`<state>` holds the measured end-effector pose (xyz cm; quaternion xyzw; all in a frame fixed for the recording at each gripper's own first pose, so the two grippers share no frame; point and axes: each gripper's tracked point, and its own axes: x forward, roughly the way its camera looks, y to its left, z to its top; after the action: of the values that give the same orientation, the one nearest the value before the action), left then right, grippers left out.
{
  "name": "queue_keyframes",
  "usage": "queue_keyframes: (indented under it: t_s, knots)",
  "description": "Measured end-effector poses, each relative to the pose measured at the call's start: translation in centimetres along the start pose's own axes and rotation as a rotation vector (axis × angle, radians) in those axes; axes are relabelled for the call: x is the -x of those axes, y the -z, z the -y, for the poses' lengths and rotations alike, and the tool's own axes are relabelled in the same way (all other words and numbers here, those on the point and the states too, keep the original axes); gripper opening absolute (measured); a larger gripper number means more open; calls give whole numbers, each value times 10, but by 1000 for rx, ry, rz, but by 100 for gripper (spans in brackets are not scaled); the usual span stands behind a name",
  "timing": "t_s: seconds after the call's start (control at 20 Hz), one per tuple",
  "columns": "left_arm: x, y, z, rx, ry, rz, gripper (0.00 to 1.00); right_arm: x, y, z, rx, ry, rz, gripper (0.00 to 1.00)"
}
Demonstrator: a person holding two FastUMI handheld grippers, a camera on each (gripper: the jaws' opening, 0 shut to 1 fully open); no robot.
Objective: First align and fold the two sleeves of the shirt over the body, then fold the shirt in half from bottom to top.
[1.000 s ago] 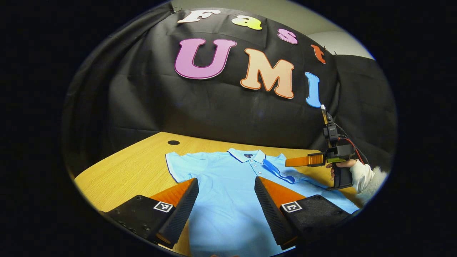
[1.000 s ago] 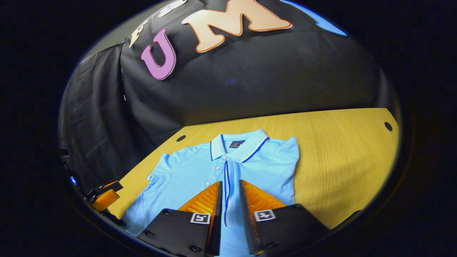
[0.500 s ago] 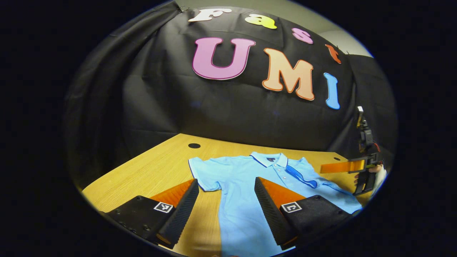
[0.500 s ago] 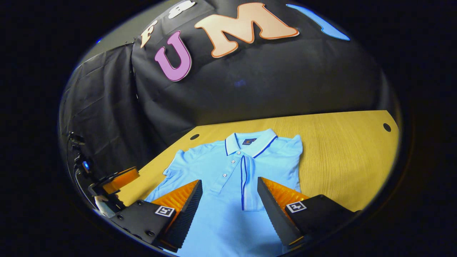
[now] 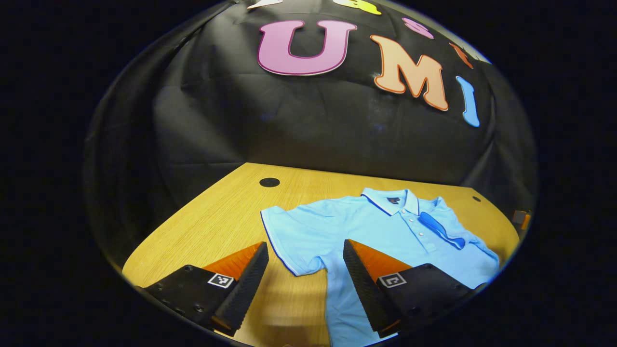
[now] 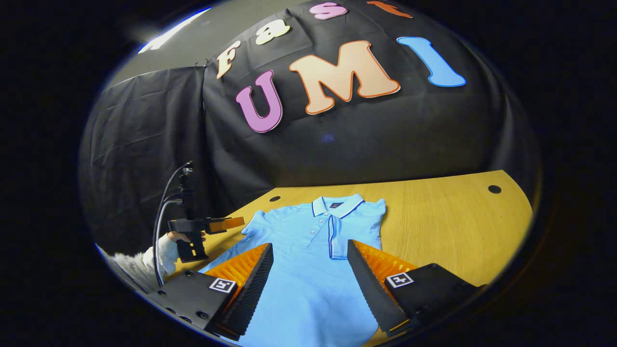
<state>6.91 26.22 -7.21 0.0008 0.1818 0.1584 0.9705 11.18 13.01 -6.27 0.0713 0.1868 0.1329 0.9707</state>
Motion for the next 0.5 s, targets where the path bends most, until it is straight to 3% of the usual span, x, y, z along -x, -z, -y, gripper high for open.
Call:
queue_keyframes:
  t_s: [0.3,0.4,0.5]
  knots:
    - [-43,6,-13,23,-22,-65,92,30,3,20,-74,34,19,97]
    - [-49,3,-19,-4,-38,-62,88,34,-1,24,-84,37,36,97]
    - [-52,9,-19,-31,-39,-95,90,41,-5,25,-94,34,53,97]
